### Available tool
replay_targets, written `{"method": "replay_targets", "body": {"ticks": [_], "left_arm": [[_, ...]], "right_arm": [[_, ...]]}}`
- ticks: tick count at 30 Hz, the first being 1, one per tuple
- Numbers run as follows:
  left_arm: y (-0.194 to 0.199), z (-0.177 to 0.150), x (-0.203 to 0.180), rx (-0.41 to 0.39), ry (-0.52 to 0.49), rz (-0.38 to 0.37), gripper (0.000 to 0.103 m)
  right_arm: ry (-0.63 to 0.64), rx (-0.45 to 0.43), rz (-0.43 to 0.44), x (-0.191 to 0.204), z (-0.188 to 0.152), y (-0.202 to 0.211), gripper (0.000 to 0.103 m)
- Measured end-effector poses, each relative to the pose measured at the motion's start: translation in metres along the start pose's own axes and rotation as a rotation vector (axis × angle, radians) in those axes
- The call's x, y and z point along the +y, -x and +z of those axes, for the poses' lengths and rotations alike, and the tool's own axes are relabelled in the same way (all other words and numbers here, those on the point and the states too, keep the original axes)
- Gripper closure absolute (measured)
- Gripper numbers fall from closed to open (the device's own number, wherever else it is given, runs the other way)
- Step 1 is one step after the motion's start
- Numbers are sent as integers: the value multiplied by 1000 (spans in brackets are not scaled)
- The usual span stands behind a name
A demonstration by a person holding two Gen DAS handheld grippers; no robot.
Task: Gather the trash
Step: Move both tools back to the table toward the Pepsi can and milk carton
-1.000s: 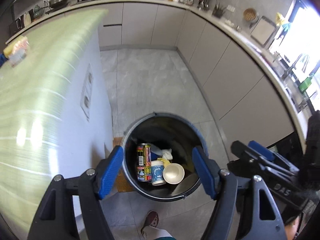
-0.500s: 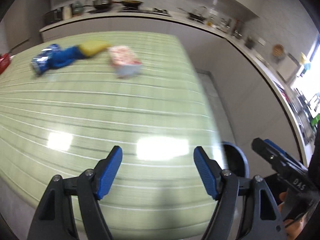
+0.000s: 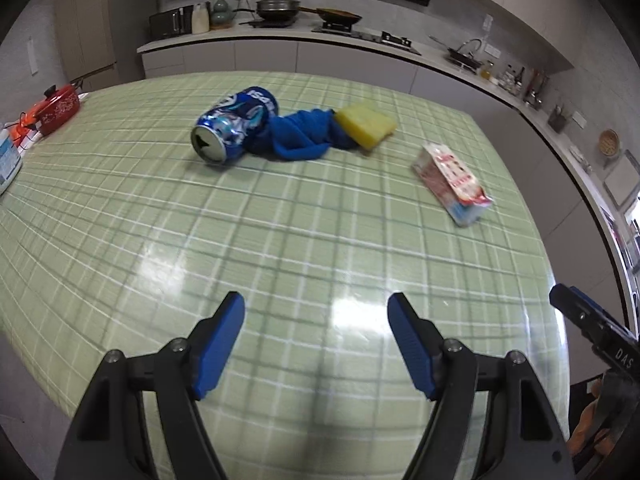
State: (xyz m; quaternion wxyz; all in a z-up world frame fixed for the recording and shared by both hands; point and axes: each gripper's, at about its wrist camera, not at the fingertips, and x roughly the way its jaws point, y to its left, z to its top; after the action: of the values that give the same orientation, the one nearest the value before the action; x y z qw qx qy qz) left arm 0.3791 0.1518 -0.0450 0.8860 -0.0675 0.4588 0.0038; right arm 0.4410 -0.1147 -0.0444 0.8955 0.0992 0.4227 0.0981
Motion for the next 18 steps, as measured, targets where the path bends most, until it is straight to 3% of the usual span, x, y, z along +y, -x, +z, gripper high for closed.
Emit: {"method": "replay_targets", "body": {"ticks": [12,18], "left_arm": [[-23,56,32,-39,46,81,28],[-35,78,46,-48,1,91,28]], "right_arm": [[90,41,6,3,83,-106,18],[125,84,-45,8,98,-143,18]]}}
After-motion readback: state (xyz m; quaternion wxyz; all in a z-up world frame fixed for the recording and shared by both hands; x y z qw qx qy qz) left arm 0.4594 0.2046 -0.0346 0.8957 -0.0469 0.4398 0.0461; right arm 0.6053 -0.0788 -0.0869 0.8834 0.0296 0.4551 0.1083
